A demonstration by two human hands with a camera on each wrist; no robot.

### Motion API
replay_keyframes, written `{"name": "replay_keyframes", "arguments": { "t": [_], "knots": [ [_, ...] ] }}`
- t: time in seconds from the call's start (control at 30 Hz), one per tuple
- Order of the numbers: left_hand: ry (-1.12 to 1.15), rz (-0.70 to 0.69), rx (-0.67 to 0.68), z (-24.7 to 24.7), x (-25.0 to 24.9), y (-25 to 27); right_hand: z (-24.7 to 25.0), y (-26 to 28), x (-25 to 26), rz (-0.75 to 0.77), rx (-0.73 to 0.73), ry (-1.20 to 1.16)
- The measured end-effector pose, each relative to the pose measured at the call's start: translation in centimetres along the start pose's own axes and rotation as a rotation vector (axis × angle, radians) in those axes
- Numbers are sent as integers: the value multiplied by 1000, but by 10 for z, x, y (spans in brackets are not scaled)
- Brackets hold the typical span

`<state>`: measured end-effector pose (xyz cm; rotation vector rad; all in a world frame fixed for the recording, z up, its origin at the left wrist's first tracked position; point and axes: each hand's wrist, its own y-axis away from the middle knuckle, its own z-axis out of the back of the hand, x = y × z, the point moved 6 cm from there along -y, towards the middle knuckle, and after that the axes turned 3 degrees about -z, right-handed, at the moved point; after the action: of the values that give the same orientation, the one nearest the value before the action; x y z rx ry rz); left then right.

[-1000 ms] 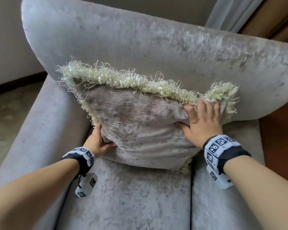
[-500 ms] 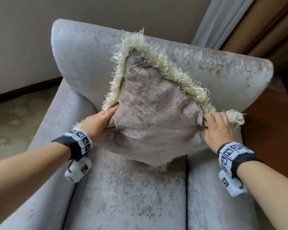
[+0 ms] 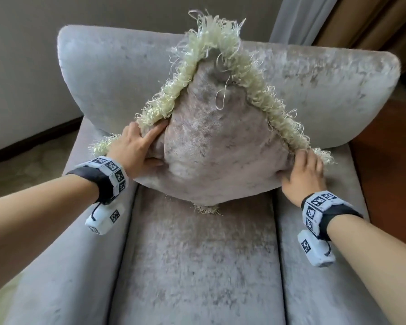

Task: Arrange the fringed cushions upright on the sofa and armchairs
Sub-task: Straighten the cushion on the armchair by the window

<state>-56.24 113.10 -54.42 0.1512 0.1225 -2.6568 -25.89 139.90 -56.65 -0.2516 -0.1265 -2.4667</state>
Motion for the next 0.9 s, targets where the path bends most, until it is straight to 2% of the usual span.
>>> {"name": "replay_keyframes", "arguments": {
  "t": [0.07,0.17,0.2,0.27,0.33,0.4,0.5,0.6,0.7,0.9],
  "knots": [
    [-45,-11,-85,3,0,3,7,4,2,-7,-90,-13],
    [-126,-28,-118,5,13,7,24,6,14,141,-219,-42],
    [-117,-31,-102,6,16,7,28,5,19,187,-220,-43],
    [-63,-55,-60,6,15,8,31,-2,27,223,-130,-8],
    [2,-66,25,-1,13,7,26,-11,30,173,37,33],
    [48,-38,101,-9,11,3,20,-21,31,95,142,-55],
    [64,-8,108,-13,1,-3,21,-29,36,103,70,-159],
    [51,-56,56,-8,-10,-3,26,-28,38,148,-42,-88],
    [54,-64,74,-1,-10,0,37,-21,33,177,-122,-61],
    [99,-132,107,33,-31,-9,59,-13,8,153,-104,-49]
  ]
}}
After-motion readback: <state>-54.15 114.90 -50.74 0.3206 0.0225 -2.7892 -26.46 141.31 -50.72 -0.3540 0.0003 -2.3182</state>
